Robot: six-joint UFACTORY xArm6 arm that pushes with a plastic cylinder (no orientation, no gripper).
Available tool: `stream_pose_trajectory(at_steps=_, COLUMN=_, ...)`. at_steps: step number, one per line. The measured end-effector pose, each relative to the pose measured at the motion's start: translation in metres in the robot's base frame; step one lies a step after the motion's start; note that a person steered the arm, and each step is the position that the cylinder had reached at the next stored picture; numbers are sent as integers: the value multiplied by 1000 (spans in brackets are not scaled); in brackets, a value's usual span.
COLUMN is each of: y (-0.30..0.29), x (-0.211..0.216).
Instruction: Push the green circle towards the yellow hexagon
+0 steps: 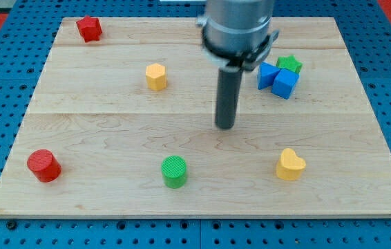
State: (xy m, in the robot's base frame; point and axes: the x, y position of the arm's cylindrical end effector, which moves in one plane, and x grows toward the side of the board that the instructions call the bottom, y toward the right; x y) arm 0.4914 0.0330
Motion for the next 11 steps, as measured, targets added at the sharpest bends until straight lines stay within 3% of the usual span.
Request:
stream_pose_trajectory(at_steps=2, y=-12, x=110)
stream_pose_trajectory(at_steps=3, y=-69, x=51)
stream_pose_trajectory(at_steps=4, y=-74, x=15)
stream_pose_trajectory(at_steps=5, y=-72, x=61)
stream_pose_trajectory(at_steps=7, y=-170, x=46)
stream_pose_trajectory(at_steps=9, y=-146, x=18)
stream_pose_trajectory(at_steps=11, y=-153, x=32)
